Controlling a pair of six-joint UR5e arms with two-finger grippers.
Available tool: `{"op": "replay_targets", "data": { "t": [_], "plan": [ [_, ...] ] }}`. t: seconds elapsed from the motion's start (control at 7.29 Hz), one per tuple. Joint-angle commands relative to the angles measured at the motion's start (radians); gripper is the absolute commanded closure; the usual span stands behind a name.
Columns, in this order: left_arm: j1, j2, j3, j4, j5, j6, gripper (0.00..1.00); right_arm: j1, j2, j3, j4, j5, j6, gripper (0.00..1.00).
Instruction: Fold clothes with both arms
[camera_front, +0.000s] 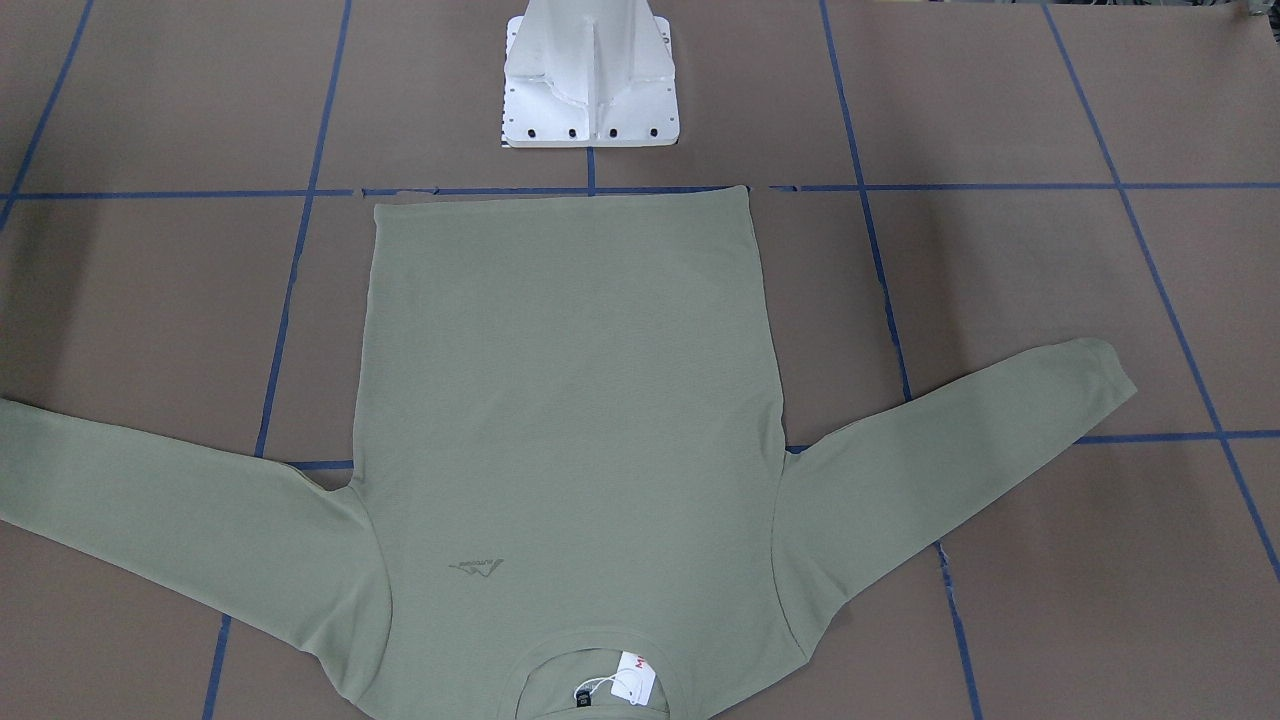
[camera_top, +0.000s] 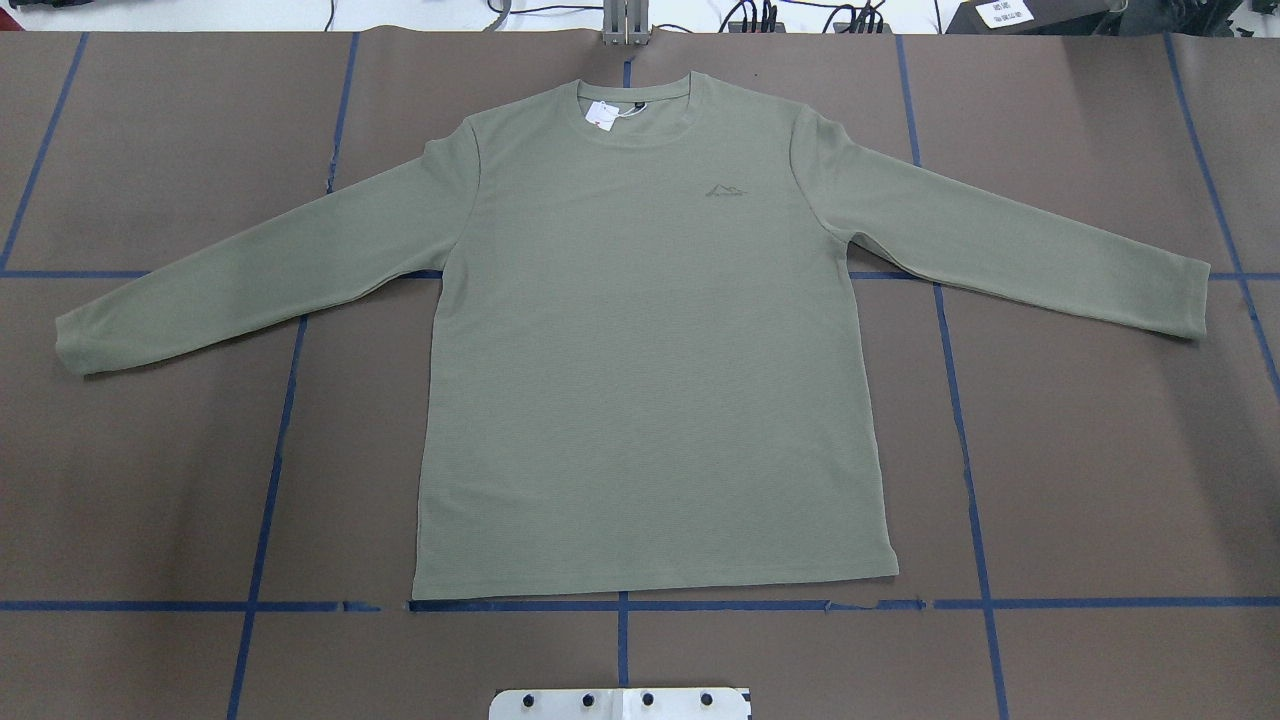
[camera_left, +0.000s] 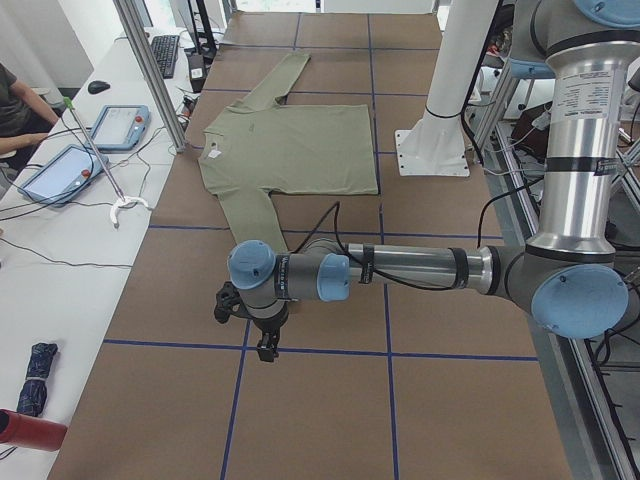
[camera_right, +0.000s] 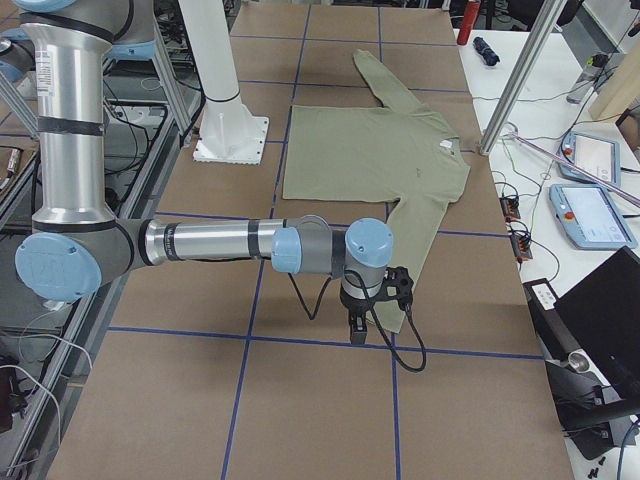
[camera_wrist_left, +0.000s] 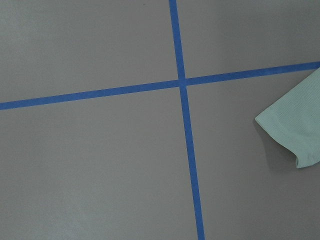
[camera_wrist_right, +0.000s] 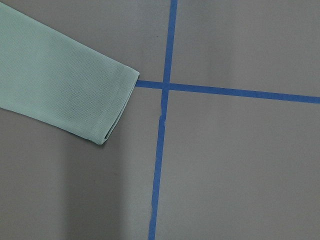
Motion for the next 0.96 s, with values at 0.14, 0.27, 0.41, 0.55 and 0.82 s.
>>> {"op": "replay_targets", "data": {
  "t": [0.14,0.27,0.41,0.55,0.82],
  "plan": [
    [0.000,-0.003,-0.006,-0.001,-0.001,-0.001,0.00,0.000,0.011,0.001,-0.001,0.004,0.004,0.00],
    [0.002,-0.031,-0.011,-0.001,-0.001,-0.002,0.00,0.000,0.015,0.010,0.000,0.005,0.002,0.00],
    [0.002,-0.086,-0.011,-0.001,-0.001,-0.004,0.00,-0.002,0.018,0.016,0.005,0.019,0.001,0.00],
    [0.005,-0.132,-0.014,-0.004,-0.003,-0.002,0.00,-0.008,0.022,0.012,0.043,0.057,0.001,0.00],
    [0.046,-0.166,-0.012,-0.042,-0.011,0.005,0.00,-0.064,0.025,-0.031,0.090,0.067,-0.001,0.00]
  ]
}}
